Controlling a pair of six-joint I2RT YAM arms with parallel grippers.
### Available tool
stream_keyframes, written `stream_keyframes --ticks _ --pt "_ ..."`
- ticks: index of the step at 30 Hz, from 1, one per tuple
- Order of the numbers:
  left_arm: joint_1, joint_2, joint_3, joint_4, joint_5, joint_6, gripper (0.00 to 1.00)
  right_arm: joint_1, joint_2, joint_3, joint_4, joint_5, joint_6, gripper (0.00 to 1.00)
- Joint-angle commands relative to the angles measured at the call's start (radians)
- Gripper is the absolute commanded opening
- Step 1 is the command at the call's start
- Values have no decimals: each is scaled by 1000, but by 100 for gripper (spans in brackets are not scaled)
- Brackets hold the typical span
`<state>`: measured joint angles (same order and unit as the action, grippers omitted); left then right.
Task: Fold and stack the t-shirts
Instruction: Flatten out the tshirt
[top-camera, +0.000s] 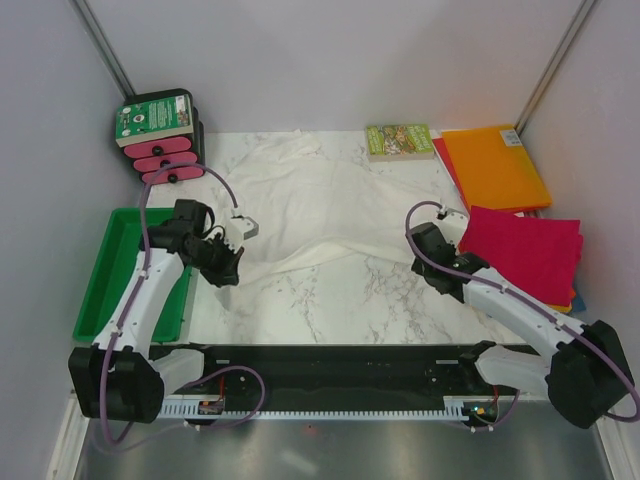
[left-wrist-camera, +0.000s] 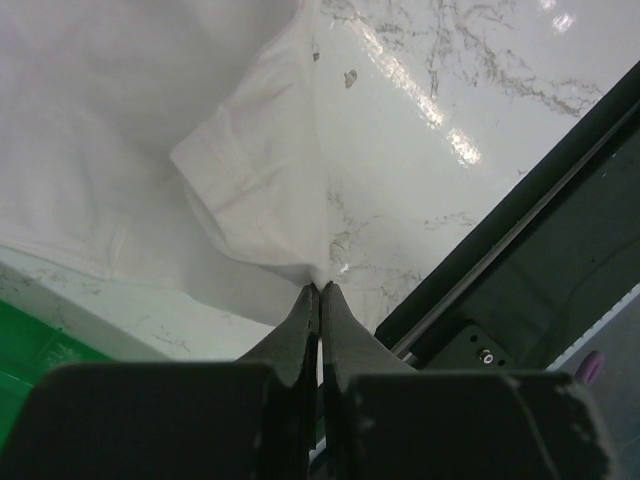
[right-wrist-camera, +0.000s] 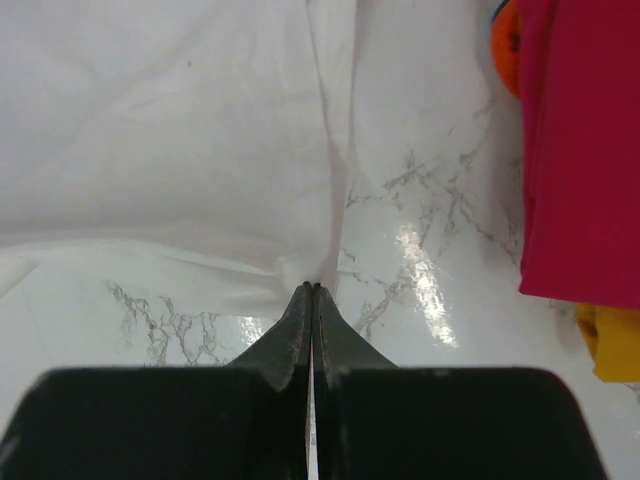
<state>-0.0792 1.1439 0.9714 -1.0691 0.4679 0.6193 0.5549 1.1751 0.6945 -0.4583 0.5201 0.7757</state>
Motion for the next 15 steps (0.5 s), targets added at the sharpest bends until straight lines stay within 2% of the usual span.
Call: stream_keyframes --ticks 1,5,15 --pt "6 -44 -46 26 -74 54 2 0 -133 34 -92 150 57 0" --pt "6 -15 -71 54 -78 28 2 -19 -206 74 -175 239 63 0" --pt "6 7 -100 60 -72 23 2 -52 -255 10 -345 208 181 0"
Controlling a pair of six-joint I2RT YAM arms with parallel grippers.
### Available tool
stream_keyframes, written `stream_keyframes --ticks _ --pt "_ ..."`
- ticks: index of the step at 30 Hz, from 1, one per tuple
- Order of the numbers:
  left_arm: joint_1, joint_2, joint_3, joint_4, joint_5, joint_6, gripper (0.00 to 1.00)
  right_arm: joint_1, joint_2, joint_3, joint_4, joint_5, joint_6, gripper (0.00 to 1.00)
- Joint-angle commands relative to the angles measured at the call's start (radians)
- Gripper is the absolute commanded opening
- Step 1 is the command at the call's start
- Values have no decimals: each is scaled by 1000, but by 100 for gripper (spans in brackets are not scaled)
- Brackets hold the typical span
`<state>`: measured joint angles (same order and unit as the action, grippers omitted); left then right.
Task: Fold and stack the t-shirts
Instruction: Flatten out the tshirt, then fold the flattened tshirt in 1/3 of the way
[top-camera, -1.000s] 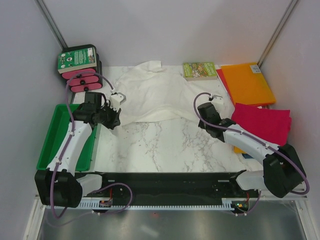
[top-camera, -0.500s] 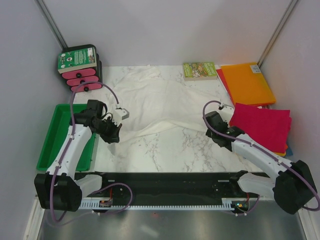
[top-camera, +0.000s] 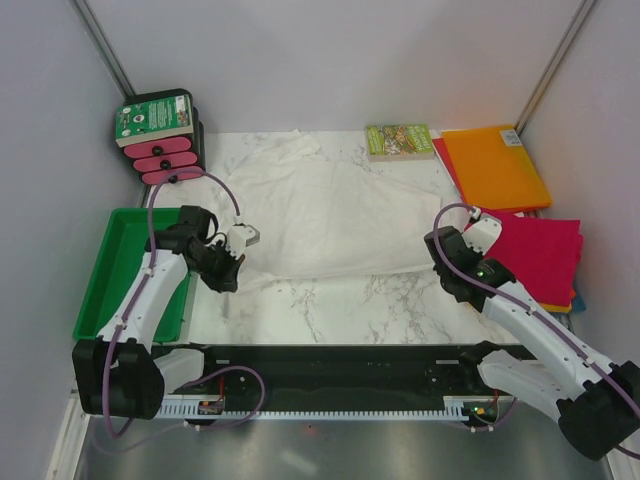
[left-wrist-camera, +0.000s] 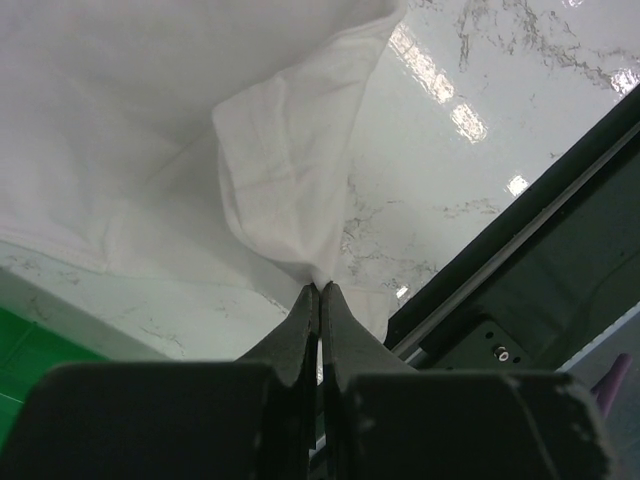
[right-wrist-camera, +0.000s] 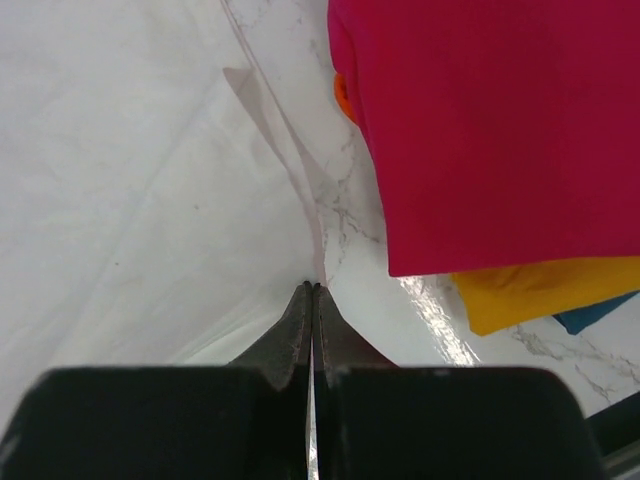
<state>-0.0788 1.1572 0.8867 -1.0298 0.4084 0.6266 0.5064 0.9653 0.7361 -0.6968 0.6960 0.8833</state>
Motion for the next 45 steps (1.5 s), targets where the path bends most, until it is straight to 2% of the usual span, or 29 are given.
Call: stream_keyframes --ticks 1,5,9,16,21,27,36,45 --pt "5 -8 -18 22 -11 16 2 -3 -77 -41 -121 37 78 0" --pt "5 -7 -37 25 -2 9 2 -3 -135 -58 -161 59 118 0" --pt "5 -13 -52 17 15 2 2 -2 -132 -49 -211 89 199 0" --pt "5 -8 -74 4 38 15 2 -2 -123 -56 -227 77 227 0" --pt "5 -7 -31 17 46 -2 2 -2 -102 -56 -216 79 224 0" --pt "5 -10 67 155 35 -117 2 -2 -51 -43 -146 96 197 0" --pt "5 123 153 393 -19 -272 2 -11 96 -37 -18 109 157 0" --pt "4 324 276 464 -20 -318 2 -100 182 -41 111 100 59 0"
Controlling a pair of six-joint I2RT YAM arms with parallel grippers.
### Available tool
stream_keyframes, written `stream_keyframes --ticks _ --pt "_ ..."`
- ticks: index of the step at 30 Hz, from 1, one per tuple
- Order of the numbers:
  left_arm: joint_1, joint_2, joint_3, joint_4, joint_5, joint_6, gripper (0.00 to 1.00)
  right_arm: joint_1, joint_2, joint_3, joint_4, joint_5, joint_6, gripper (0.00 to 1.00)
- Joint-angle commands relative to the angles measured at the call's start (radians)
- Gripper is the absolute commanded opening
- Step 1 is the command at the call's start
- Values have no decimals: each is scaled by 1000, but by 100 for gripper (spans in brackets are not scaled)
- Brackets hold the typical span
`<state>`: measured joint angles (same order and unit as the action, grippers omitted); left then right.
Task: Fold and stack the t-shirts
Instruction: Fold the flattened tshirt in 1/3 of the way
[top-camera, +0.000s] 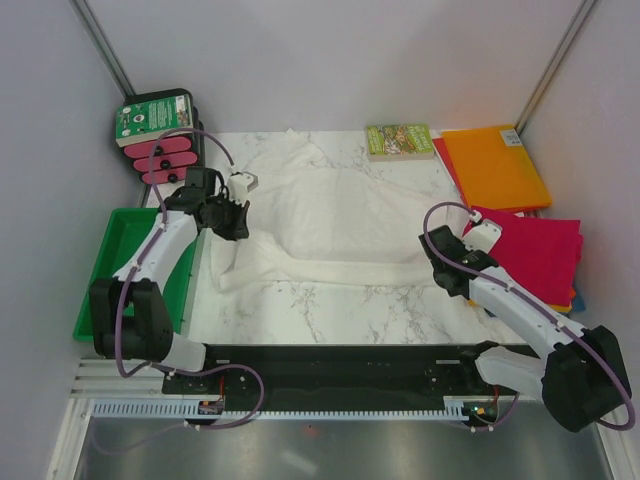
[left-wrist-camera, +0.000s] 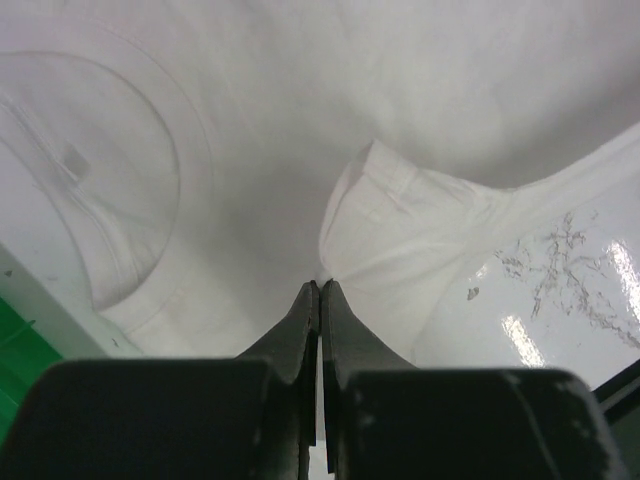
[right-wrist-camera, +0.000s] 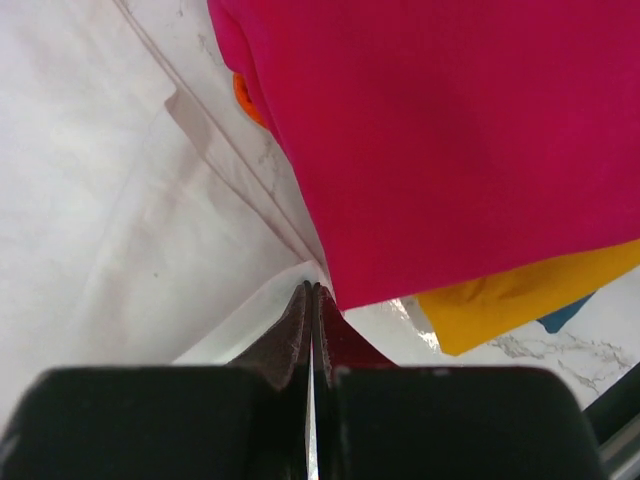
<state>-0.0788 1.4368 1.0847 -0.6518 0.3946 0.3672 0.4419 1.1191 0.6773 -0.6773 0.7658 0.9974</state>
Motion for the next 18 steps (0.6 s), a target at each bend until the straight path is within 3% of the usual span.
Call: stream_keyframes --ticks 1,18 --pt "5 56 99 92 -8 -60 2 -46 36 15 103 27 -75 0" --pt "2 352 279 146 -25 -88 2 -147 335 155 309 -19 -197 0"
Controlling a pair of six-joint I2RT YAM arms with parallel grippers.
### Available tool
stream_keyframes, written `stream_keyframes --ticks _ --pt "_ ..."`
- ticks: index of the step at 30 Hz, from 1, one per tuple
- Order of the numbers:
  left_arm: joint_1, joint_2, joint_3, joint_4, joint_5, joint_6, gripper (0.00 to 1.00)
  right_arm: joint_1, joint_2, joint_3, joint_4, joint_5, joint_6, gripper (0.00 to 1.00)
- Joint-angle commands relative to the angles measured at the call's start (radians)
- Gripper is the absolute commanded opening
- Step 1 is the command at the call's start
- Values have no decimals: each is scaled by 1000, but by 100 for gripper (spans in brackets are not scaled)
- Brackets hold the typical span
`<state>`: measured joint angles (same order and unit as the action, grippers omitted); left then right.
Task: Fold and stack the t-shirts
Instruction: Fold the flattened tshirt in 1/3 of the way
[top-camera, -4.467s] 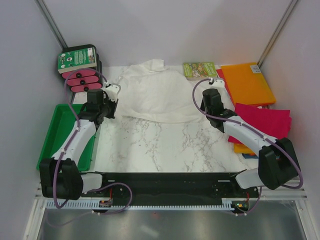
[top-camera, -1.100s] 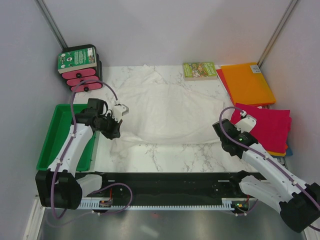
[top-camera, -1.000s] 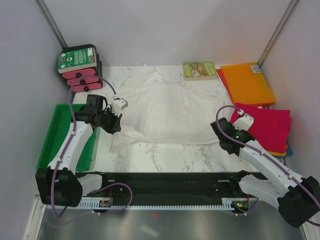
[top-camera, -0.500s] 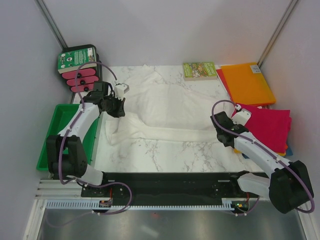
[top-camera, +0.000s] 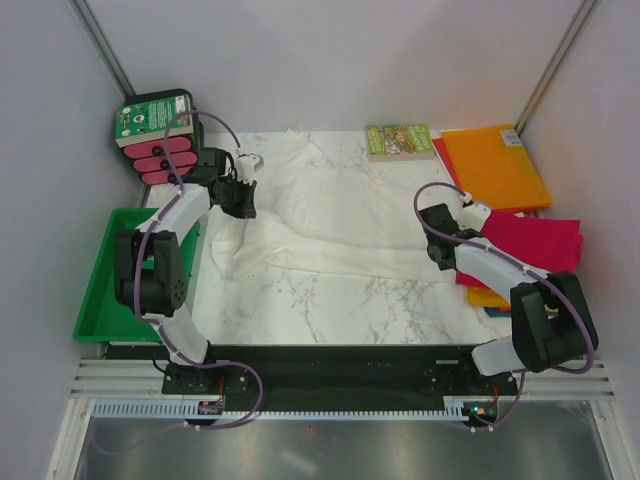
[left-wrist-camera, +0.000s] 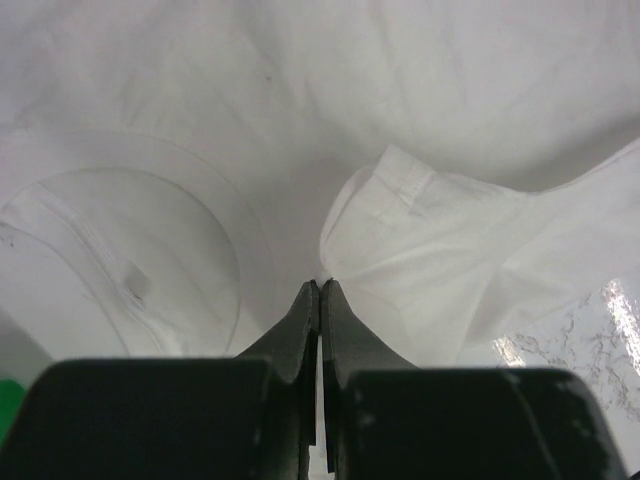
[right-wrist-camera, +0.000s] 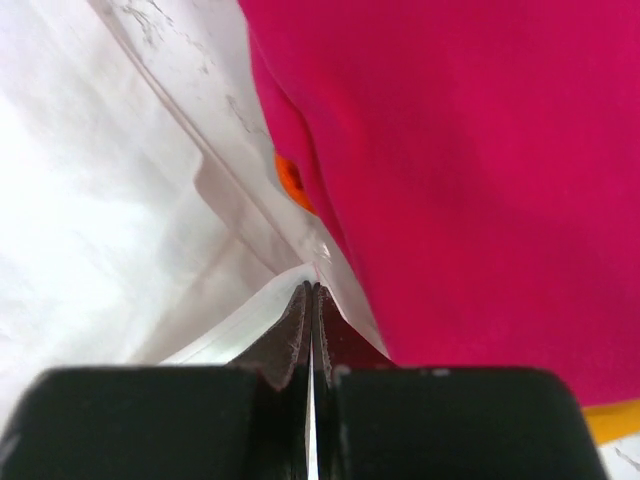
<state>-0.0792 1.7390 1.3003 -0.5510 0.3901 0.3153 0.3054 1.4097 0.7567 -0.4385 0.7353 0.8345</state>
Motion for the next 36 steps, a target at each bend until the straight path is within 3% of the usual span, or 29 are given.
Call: stream_keyframes --ticks 1,14,17,18,19,20,21,24,27,29,32,33,36 --pt "2 57 66 48 -20 -35 2 -14 70 84 78 9 -38 0" --pt "1 137 114 57 -30 -28 2 -26 209 108 109 -39 -18 0" --pt "1 137 129 57 -48 -39 17 -26 210 118 115 -68 -52 19" --pt "1 130 131 57 -51 -45 21 -23 201 113 129 -76 -67 31" --pt "1 123 136 65 -56 -56 31 -19 171 110 151 -76 -78 37" --pt "1 102 137 71 -74 -65 35 -19 154 105 162 -76 -106 44" --pt "1 90 137 83 -92 -73 38 -14 138 108 167 -76 -113 61" --pt "2 38 128 120 -149 -94 48 6 91 135 144 -34 -130 89" --pt "2 -14 110 122 -171 -113 52 35 46 151 119 -31 -146 97" --pt "2 -50 65 120 -159 -125 49 66 8 148 119 -56 -163 95" --pt "1 -122 -1 70 -90 -125 42 135 -26 121 150 -131 -190 60" --pt "1 -136 -15 27 -58 -125 39 173 -32 112 155 -137 -190 36" --pt "-1 -185 -74 -27 -17 -111 33 204 -9 78 191 -216 -186 3"
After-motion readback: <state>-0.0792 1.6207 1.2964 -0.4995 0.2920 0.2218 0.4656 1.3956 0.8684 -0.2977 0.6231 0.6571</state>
